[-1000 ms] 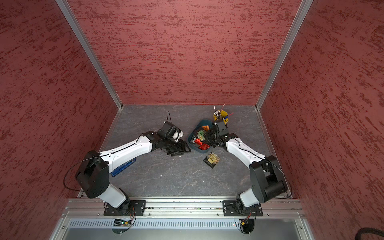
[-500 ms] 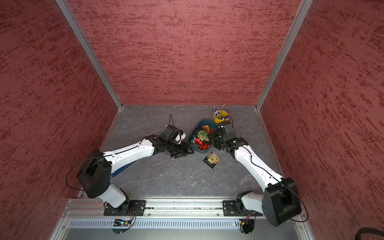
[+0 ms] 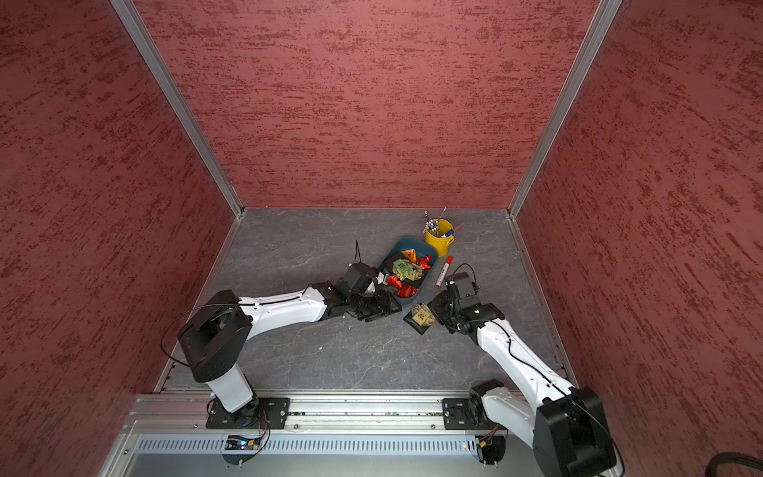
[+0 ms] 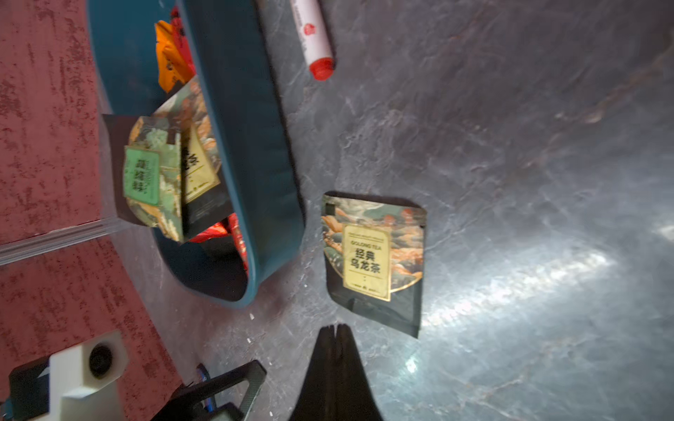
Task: Put the tea bags into the storage box
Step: Pick up the tea bag from the center of the board.
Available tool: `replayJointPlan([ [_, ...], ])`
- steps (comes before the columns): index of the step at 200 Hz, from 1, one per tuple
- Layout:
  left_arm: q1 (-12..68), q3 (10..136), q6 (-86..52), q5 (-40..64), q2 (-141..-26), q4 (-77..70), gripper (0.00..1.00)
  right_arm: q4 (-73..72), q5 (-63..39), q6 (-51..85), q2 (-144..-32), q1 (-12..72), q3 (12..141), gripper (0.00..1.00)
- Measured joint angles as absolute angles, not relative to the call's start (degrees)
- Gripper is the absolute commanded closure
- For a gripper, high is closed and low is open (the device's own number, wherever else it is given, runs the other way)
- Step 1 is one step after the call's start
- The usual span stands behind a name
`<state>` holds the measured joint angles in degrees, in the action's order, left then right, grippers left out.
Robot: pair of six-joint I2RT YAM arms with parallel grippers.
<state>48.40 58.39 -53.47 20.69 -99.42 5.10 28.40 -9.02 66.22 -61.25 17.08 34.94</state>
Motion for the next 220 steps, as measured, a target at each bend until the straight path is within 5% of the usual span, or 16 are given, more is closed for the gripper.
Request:
replayJointPlan([
  [220, 51.13, 55.61, -60.58, 16.84, -102.02, -1.34, 0.4, 10.79, -18.57, 65.14, -79.7, 11.42, 30.0, 1.0],
])
